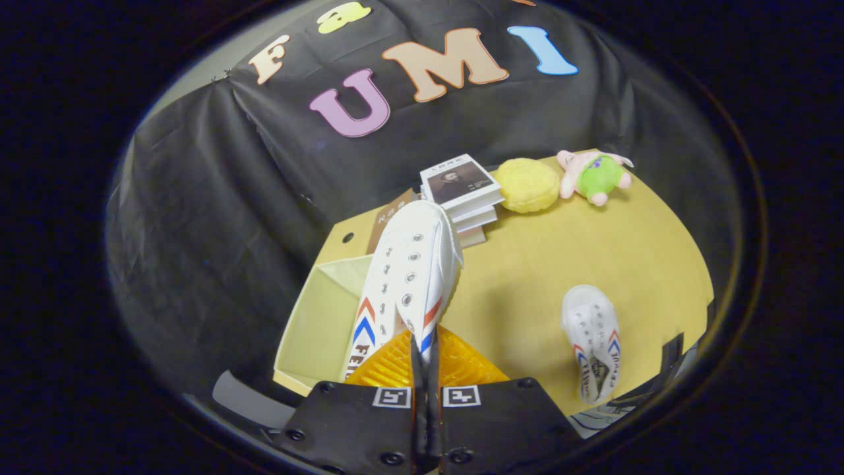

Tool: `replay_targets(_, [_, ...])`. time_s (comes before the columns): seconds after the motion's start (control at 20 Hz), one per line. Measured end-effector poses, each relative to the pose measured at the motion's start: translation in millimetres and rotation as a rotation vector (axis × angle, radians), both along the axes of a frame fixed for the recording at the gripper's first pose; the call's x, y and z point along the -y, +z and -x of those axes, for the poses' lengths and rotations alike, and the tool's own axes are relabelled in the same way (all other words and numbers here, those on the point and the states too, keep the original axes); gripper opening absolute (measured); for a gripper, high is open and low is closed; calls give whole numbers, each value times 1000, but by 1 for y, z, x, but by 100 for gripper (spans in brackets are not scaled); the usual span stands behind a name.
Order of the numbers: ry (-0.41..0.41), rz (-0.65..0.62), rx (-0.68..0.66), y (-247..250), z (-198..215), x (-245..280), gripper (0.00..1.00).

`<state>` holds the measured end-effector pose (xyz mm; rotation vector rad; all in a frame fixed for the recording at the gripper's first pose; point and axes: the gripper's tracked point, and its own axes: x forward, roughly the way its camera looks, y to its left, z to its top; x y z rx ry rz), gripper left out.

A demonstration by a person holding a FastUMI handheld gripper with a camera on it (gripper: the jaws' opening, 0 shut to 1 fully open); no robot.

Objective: Open the storage box then place both shoes into the box .Put the left shoe in first, then the right shoe, with the right side of both shoes facing outward in a uniform manner.

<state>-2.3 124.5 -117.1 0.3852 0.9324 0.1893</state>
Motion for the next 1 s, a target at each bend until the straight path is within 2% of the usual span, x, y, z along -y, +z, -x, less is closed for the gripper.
replay_targets(0.25, [66, -28, -1, -1, -7, -64, 4])
replay_targets(0.6, [122, -23, -70, -47, -7, -134, 4])
replay_targets(1.0, [107, -18, -153, -102, 6, -177, 4])
